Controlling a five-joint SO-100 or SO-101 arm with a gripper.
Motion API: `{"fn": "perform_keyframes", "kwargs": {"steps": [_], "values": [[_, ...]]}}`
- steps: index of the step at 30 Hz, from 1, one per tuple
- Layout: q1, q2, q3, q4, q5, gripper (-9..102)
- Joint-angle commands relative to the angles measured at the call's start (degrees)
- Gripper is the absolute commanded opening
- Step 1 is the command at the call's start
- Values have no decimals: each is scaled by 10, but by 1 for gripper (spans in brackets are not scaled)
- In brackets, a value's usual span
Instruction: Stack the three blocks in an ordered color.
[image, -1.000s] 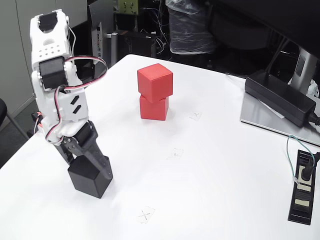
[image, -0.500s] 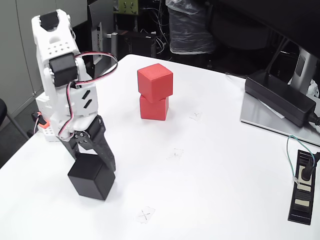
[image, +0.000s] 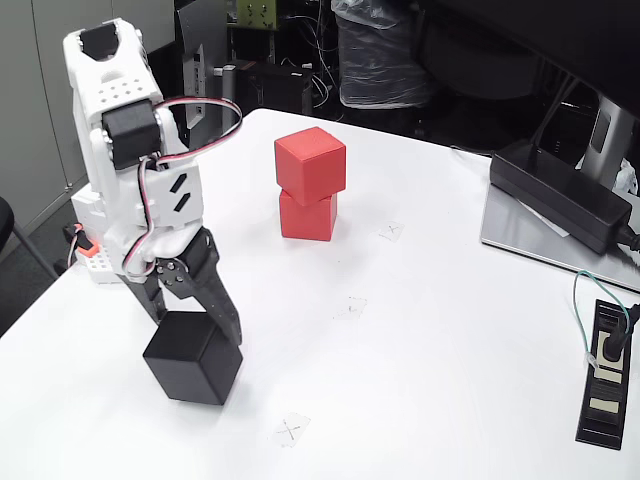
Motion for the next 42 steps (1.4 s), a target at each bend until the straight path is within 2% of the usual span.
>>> {"fn": "perform_keyframes", "kwargs": {"steps": [1,6,12,18,21,34,42], "values": [[-21,10,-62,18,7,7],[-76,11,-144,126,7,6],[-152,11,-311,243,7,6],[-192,10,-443,240,58,7],[-241,11,-471,241,88,7],[-500,17,-476,241,285,7],[-645,121,-450,242,352,7]]}}
